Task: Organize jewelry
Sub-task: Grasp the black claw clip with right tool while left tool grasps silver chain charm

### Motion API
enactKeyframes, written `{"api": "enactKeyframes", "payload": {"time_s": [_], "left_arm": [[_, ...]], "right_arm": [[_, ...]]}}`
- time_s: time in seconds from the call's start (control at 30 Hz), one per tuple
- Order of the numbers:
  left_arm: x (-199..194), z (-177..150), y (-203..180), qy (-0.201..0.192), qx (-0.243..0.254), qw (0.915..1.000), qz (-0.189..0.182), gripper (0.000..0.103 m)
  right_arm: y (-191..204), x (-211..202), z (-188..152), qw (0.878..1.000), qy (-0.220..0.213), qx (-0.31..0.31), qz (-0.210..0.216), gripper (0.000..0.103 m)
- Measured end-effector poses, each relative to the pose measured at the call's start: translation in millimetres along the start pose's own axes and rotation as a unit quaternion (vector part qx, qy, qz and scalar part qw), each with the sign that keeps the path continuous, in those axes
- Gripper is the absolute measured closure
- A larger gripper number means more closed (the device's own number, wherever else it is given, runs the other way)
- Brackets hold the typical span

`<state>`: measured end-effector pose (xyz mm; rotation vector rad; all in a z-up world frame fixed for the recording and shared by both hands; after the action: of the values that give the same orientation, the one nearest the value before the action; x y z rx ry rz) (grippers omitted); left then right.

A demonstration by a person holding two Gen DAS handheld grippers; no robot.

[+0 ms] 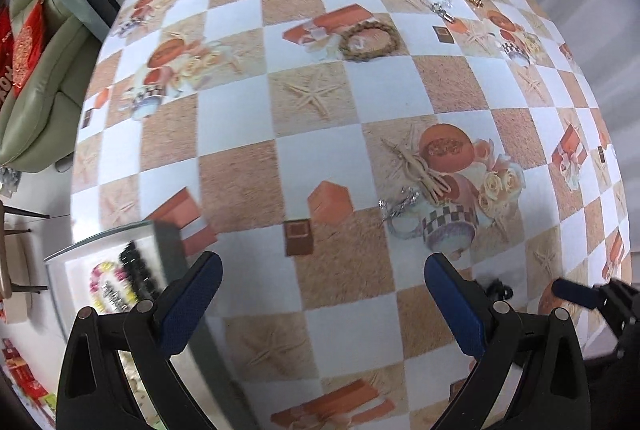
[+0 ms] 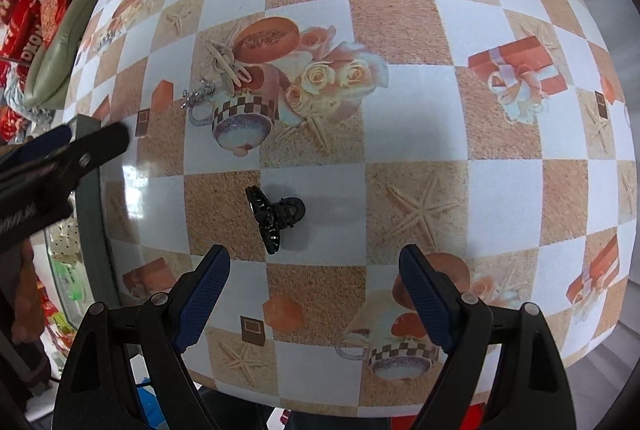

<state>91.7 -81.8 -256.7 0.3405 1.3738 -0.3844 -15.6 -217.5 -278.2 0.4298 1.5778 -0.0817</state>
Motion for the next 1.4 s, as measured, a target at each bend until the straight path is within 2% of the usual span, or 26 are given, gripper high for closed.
{"api": "enactKeyframes", "payload": {"time_s": [0.13,0.2,0.4,0.43,0.47,0.57,0.7,0.93,1.0,1.13,1.4], "left_arm": [[15,8,-6,0.003,0.001,0.9999,-0.009,0.0],[22,12,-9,0.004,0.007,0.9999,-0.01,0.006],[39,18,-20,0.016,0.024,0.9995,-0.011,0.008],[41,18,-22,0.016,0.027,0.9994,-0.012,0.011],[42,19,-24,0.016,0.03,0.9993,-0.012,0.019],[48,20,-29,0.023,0.034,0.9991,-0.013,0.021],[52,22,-33,0.022,0.036,0.999,-0.011,0.021],[53,27,-41,0.016,0.041,0.9989,-0.014,0.035],[52,28,-47,0.015,0.043,0.9989,-0.016,0.041],[48,32,-50,0.011,0.052,0.9984,-0.022,0.072],[36,26,-40,0.01,0.026,0.9983,-0.051,0.074]], "right_arm": [[6,9,-1,1.0,0.0,-0.004,0.009,0.026],[10,12,-1,1.0,-0.002,-0.001,0.011,0.03],[17,22,3,1.0,-0.008,0.004,0.012,0.033],[18,21,4,1.0,-0.012,0.001,0.01,0.034],[19,21,5,1.0,-0.015,-0.003,0.009,0.034],[25,23,8,1.0,-0.023,-0.007,0.001,0.039],[32,24,12,0.999,-0.035,-0.021,-0.03,0.055],[36,26,13,0.997,-0.042,-0.036,-0.058,0.074],[36,26,13,0.997,-0.041,-0.033,-0.056,0.076],[28,22,11,0.997,-0.04,-0.033,-0.055,0.077],[16,14,14,0.999,-0.034,-0.019,-0.035,0.077]]}}
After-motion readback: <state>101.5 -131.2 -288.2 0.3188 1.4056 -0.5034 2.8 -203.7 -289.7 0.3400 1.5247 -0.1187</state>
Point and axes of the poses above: each gripper's, at about its wrist camera, not at the fingertips, and x roughly the way its jaws point, y to its left, z to its top, the point moved 6 cm from there along x, roughly the way its jaws point, and after that the axes turned 5 degrees about x, right-handed, at the moved point
